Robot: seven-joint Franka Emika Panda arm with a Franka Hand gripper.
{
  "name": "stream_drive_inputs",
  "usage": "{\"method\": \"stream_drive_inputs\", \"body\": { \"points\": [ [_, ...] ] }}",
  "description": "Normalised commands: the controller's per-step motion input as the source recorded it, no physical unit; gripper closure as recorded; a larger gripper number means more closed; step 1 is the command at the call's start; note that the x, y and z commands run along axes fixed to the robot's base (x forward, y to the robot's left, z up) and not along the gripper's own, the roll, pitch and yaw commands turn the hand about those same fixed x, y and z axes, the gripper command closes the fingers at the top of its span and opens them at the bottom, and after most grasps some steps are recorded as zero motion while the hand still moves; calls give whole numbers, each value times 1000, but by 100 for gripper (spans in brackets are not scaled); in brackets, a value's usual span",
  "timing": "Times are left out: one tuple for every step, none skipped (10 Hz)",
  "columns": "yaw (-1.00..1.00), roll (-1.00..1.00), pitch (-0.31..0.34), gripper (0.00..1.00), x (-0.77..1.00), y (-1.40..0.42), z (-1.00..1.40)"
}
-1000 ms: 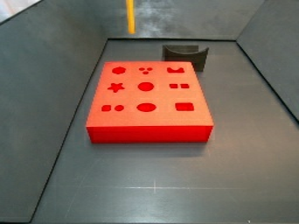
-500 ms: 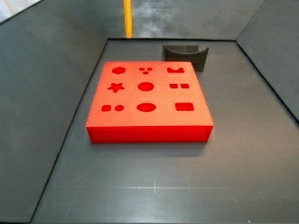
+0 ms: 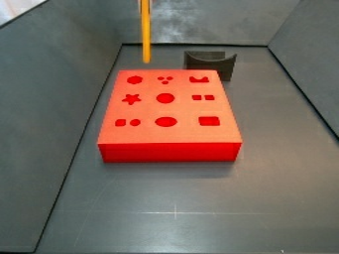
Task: Pick up the square-circle object. Move up. Rotate the square-circle object. Move to above the board. Insert the square-circle object.
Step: Rotate the square-circle object.
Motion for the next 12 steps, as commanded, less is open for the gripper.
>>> {"method": "stream_drive_inputs", "body": {
  "points": [
    [-34,-169,-71,100,31,17,-856],
    [-35,-178,-66,100,30,14,-714],
    [-35,-186,-64,100,29,12,-578],
    [-36,-193,-64,100,27,11,-445],
    [-36,-203,-69,100,28,11,-271],
    [-36,-211,-73,100,27,10,-145],
    [-37,-211,-60,100,9,15,-136],
    [-36,-211,-57,100,2,17,-139],
    [-36,-211,-57,100,1,18,-140],
    [-36,-211,-58,100,4,19,-138],
    [-36,-211,-58,100,5,19,-138],
    [-35,-210,-59,100,5,19,-137]
  ]
}}
